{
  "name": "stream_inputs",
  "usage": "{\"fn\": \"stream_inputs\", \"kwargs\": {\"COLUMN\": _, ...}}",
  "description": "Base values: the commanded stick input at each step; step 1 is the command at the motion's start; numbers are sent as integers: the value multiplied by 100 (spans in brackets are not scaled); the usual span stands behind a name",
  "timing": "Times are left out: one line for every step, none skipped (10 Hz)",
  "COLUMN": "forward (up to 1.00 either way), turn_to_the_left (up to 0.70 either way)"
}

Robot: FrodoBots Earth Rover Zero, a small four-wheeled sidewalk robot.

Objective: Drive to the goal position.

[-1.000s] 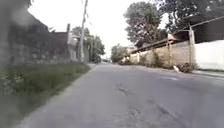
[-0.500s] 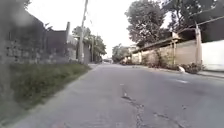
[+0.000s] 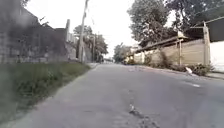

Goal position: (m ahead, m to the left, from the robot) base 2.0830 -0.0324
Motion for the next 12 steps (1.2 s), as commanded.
{"fn": "stream_inputs", "kwargs": {"forward": 100, "turn_to_the_left": 0}}
{"fn": "stream_inputs", "kwargs": {"forward": 100, "turn_to_the_left": 0}}
{"fn": "stream_inputs", "kwargs": {"forward": 100, "turn_to_the_left": 0}}
{"fn": "stream_inputs", "kwargs": {"forward": 100, "turn_to_the_left": 0}}
{"fn": "stream_inputs", "kwargs": {"forward": 100, "turn_to_the_left": 0}}
{"fn": "stream_inputs", "kwargs": {"forward": 100, "turn_to_the_left": 0}}
{"fn": "stream_inputs", "kwargs": {"forward": 100, "turn_to_the_left": 0}}
{"fn": "stream_inputs", "kwargs": {"forward": 100, "turn_to_the_left": 0}}
{"fn": "stream_inputs", "kwargs": {"forward": 100, "turn_to_the_left": 0}}
{"fn": "stream_inputs", "kwargs": {"forward": 100, "turn_to_the_left": 0}}
{"fn": "stream_inputs", "kwargs": {"forward": 100, "turn_to_the_left": 0}}
{"fn": "stream_inputs", "kwargs": {"forward": 100, "turn_to_the_left": 0}}
